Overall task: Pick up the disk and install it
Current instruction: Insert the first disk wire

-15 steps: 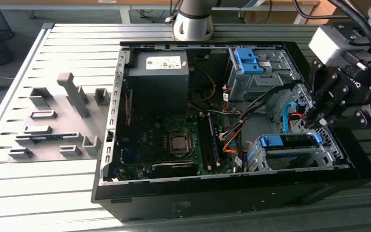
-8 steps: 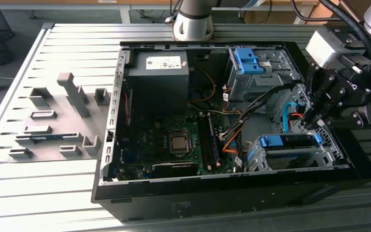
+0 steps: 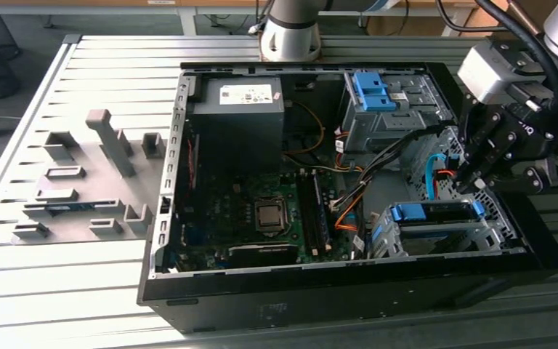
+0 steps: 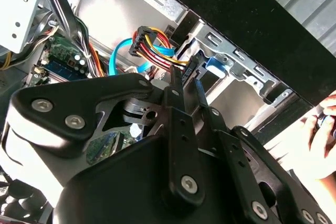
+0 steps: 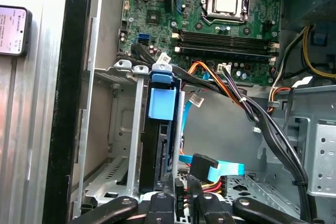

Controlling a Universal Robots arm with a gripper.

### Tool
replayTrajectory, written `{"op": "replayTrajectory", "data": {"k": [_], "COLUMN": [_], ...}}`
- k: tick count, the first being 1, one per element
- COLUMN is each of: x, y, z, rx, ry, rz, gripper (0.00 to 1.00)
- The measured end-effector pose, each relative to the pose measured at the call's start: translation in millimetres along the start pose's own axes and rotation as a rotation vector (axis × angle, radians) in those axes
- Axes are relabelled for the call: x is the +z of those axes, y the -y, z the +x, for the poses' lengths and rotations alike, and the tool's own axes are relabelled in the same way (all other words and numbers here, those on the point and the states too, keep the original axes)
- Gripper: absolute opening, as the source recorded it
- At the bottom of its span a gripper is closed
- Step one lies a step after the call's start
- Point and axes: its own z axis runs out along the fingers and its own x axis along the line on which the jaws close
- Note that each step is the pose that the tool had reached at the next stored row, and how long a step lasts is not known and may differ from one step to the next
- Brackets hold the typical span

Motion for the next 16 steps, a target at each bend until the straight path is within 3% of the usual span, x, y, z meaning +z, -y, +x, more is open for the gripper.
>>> {"op": "replayTrajectory", "data": {"k": [5,8,12,16], "x": [0.2,0.5,1.9,5.2], "y": [-0.2,-6.1,-13.3,-13.2], "z": [0.1,-0.1,0.1,0.0], "rx": [0.0,0.0,0.002,0.058], "ry": [0.0003,0.0003,-0.0013,-0.0019], "rz": [0.0,0.0013,0.0136,0.0193], "gripper": [0.16,0.16,0.16,0.16]}}
